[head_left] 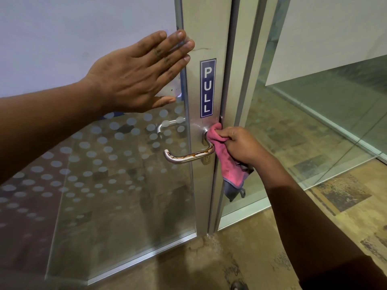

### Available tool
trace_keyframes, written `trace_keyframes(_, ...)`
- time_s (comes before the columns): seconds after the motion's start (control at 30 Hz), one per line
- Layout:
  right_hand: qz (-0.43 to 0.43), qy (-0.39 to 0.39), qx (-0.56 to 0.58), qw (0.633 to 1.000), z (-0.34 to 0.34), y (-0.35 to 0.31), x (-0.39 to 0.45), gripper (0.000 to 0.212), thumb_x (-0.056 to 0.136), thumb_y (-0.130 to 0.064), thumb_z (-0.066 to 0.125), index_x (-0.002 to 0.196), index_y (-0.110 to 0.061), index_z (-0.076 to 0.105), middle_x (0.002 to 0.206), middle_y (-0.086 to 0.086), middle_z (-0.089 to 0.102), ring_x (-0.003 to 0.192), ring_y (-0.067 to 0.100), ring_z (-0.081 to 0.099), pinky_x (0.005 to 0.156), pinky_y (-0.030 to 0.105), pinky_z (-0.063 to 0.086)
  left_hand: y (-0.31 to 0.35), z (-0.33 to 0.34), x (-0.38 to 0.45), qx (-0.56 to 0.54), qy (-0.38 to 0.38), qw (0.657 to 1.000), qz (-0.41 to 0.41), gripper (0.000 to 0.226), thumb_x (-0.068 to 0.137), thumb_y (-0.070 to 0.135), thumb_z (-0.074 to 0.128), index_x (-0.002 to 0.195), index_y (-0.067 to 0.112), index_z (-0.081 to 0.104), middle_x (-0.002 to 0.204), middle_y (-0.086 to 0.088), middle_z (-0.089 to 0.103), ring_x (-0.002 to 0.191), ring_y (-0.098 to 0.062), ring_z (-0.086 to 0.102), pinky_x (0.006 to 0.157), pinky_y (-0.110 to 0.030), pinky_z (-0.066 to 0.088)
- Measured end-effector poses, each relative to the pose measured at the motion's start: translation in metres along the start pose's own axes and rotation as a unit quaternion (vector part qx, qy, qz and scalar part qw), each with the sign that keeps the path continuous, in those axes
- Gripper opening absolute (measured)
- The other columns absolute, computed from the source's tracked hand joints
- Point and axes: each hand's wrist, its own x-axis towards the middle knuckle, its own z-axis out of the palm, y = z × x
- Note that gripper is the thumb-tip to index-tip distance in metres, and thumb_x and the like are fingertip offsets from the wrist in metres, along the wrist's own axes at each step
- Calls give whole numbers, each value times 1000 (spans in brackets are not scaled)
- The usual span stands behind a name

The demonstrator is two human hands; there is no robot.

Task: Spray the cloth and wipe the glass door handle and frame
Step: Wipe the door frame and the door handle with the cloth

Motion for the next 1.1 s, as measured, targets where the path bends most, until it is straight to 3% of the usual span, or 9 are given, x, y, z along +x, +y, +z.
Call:
trace_keyframes(0.23,17,-99,38,994,-30,-12,0,30,92,-2,62,97,-24,81,86,-5,78,86,1,68,88,27,53,1,-1,1,-3,11,1000,3,86,103,58,7,159,-6,-4,167,-29,-6,157,-40,-7,129,-52,5)
trace_keyframes(0.37,-5,-81,-7,997,-21,-18,9,40,89,8,56,91,-24,80,86,-16,70,94,4,62,88,27,49,1,0,0,-5,4,1000,3,86,103,58,6,159,-6,-6,168,-28,-7,158,-40,-8,129,-52,6)
trace_keyframes(0.5,7,-97,-33,995,-6,-14,10,34,90,0,60,80,-27,75,89,-10,70,98,12,65,91,30,49,0,2,0,1,5,1000,10,85,104,58,5,159,-6,-6,168,-28,-7,158,-39,-7,129,-52,6)
trace_keyframes(0.63,24,-80,68,994,6,-11,-1,33,94,-5,61,117,-26,74,104,-11,73,104,12,66,97,29,50,0,7,-1,31,18,999,27,84,105,57,3,159,-6,-5,168,-28,-6,158,-39,-6,129,-50,7)
trace_keyframes(0.73,25,-67,48,996,9,-10,-2,37,94,-5,60,121,-26,72,118,-4,74,115,18,65,104,36,49,0,7,0,34,24,999,34,82,106,56,5,160,-6,-4,168,-27,-3,158,-38,-4,129,-49,8)
trace_keyframes(0.87,34,-66,29,997,10,-14,-5,39,93,-5,57,121,-28,72,122,-2,73,116,19,64,106,37,48,0,8,0,31,27,999,35,82,106,56,6,160,-6,-2,169,-27,-1,158,-38,-3,129,-49,8)
trace_keyframes(0.93,31,-66,20,997,13,-15,-9,36,93,-6,56,115,-28,75,116,-6,74,112,15,65,103,35,49,0,8,0,29,25,999,34,82,106,56,6,160,-6,-2,169,-27,-1,158,-38,-3,129,-49,8)
trace_keyframes(1.0,26,-56,-5,998,15,-16,-14,27,93,-6,55,96,-22,77,95,-10,72,98,11,65,95,35,53,0,7,0,30,19,999,34,82,106,56,4,160,-6,-2,169,-27,-2,158,-38,-3,129,-49,8)
trace_keyframes(1.1,33,-42,-57,997,19,-19,-18,15,91,-8,54,80,-10,65,81,9,69,87,28,69,82,40,57,0,8,1,54,17,998,35,83,106,57,4,160,-5,-5,168,-27,-4,158,-38,-4,129,-49,10)
